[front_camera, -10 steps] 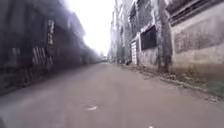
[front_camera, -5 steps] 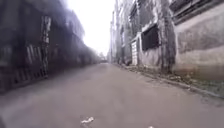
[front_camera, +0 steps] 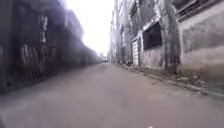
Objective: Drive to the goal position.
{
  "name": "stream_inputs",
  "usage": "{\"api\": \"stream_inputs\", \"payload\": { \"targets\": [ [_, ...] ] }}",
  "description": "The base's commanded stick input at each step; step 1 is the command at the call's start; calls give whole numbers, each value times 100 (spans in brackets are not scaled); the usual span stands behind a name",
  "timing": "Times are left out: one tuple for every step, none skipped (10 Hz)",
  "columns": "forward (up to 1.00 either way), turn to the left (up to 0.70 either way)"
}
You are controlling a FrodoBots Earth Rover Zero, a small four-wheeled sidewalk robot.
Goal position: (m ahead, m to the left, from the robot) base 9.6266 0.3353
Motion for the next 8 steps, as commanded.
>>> {"api": "stream_inputs", "payload": {
  "targets": [
    [50,1],
    [50,1],
    [50,1],
    [50,1],
    [50,1],
    [50,1],
    [50,1],
    [50,1]
  ]
}}
